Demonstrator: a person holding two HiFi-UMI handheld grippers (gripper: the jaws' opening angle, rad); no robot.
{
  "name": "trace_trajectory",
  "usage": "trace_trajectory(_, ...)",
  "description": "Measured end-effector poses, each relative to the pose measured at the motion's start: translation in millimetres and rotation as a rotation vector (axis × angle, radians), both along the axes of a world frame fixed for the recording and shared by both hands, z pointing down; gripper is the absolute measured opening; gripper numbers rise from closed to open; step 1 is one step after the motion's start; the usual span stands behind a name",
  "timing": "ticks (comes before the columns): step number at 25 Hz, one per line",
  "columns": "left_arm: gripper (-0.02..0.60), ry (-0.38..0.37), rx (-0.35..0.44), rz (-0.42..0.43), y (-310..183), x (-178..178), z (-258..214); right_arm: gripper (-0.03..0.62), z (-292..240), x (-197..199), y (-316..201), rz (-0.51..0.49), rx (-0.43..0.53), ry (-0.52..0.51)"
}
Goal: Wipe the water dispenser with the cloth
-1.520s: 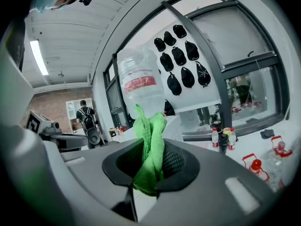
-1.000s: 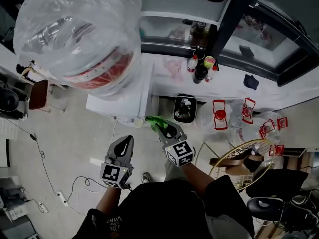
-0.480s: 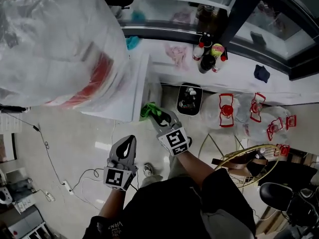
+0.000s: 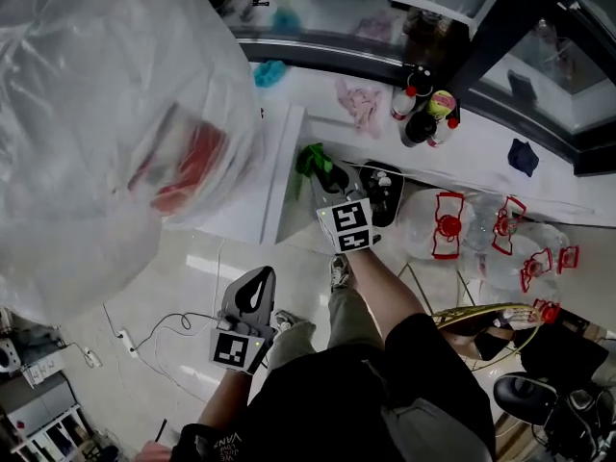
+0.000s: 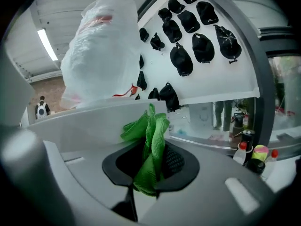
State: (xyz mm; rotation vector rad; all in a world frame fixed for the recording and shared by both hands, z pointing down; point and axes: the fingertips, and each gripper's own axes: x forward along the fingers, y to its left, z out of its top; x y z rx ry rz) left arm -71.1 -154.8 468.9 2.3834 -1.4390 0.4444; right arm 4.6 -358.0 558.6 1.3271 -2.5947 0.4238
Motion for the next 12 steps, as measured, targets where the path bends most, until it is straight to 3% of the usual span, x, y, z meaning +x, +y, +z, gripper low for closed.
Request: trace_trajectory(12, 0.002, 0.007, -0.037, -0.022, -5, 6, 10, 0.080, 10, 19, -96, 0.080, 0.016, 0.087)
